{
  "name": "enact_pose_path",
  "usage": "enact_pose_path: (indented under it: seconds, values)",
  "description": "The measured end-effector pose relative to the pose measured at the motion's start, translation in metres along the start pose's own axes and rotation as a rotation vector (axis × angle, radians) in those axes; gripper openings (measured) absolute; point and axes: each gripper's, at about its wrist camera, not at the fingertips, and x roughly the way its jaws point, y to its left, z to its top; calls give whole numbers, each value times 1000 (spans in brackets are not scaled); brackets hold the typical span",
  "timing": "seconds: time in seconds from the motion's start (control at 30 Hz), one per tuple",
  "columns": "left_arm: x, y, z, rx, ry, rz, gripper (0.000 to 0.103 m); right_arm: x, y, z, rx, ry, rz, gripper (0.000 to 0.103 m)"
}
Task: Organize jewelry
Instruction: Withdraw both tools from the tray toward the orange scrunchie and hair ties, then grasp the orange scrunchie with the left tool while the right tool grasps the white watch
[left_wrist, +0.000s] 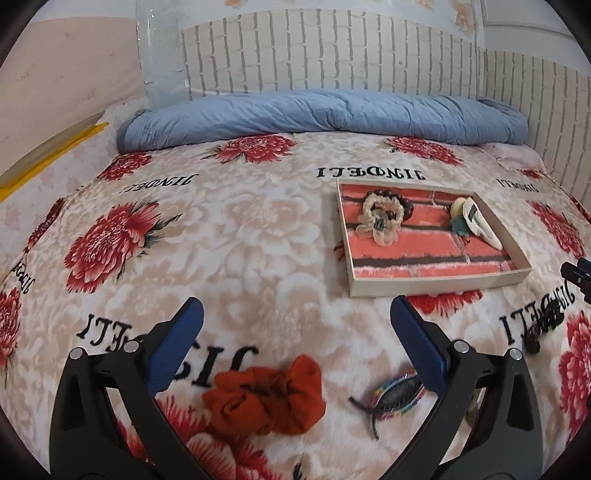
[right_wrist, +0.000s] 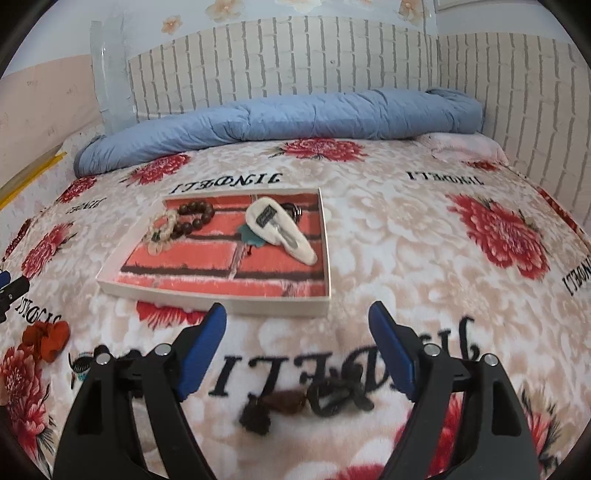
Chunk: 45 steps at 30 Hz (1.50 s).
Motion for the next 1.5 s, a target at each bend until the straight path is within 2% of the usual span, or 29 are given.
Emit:
enact_pose_path:
  seconds: [0.2,0.5,0.67,0.93,1.1,1.4,1.5]
  values:
    - [-4,10,-16,-3,15,-1,98,-4,12,-20,-2,20,-18,78]
    - [5,25,-45,-21,62,7,98,-2,44,-48,-25,44,32,78]
    - [8,23,-57,-12,57,25,98,-1,56,-60,-50,53,29,78]
    - [19,17,-67,9,82,-11,98,2,62,-70,-53,74,49,78]
    - [27,22,-71,-22,100,-40,98,4,67,-79,-56,92,71,78]
    - [30,31,-75,-28,115,-33,98,5,78,-87,-89,122,73,77]
    - [34,34,-76,-33,128,-41,98,8,79,-89,-93,140,75,72]
